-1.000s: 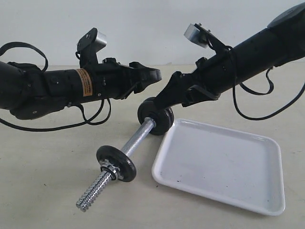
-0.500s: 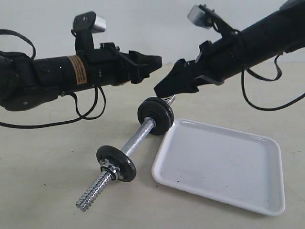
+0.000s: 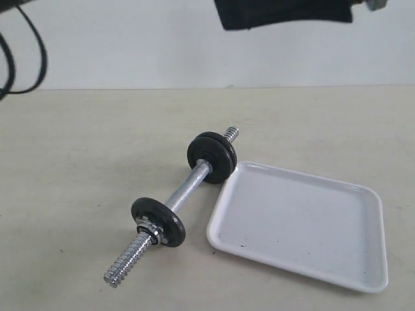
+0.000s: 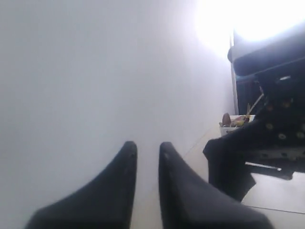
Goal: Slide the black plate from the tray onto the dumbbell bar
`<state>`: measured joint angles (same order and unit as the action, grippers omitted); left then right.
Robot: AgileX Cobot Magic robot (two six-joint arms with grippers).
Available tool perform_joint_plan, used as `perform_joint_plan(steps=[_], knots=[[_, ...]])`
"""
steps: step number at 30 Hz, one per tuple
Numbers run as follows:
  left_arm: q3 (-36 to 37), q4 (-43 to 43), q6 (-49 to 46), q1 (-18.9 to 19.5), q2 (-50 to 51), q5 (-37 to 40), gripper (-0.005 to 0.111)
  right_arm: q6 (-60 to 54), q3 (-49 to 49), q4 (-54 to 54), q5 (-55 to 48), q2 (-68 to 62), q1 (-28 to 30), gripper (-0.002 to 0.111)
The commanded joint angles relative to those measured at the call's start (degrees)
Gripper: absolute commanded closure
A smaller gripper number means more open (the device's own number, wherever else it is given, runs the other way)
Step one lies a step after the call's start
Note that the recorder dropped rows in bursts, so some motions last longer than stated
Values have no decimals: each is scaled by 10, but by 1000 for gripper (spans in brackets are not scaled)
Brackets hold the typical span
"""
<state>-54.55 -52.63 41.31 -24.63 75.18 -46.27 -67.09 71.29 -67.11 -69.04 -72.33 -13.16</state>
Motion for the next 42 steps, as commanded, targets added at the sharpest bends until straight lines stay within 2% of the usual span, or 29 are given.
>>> perform_joint_plan(steps=[1,2,8,11,14,18,21,24,28,30,33,35,38,42], knots=[[0,-66,26,1,-63,-6,102,-49,3,-35,-9,86,-1,87],[0,-76,35,1,-73,-6,102,-52,3,-49,-9,101,-1,107],[6,-180,77,1,-159,-26,102,-75,3,-69,-9,212,-1,107],[29,-182,79,1,-225,-18,102,-113,3,-90,-9,292,-1,107],[59,-182,79,1,-312,26,102,-99,3,-111,-9,376,-1,107],[99,-145,84,1,-441,166,102,-30,3,-37,82,493,-1,107],[124,-127,84,1,-525,323,102,60,3,137,152,562,-1,107],[150,-127,84,1,-589,477,102,142,-6,317,175,612,0,107],[195,-129,55,1,-646,576,102,263,-45,482,179,650,0,107],[219,-129,34,4,-663,610,102,309,-73,529,166,660,0,107],[259,-129,16,18,-671,727,102,385,-133,590,165,671,0,107],[291,-127,28,26,-671,789,102,411,-183,590,204,677,0,107],[332,-126,53,29,-671,760,102,447,-263,562,305,678,0,107],[340,-138,53,29,-671,627,102,448,-398,494,446,677,0,107]])
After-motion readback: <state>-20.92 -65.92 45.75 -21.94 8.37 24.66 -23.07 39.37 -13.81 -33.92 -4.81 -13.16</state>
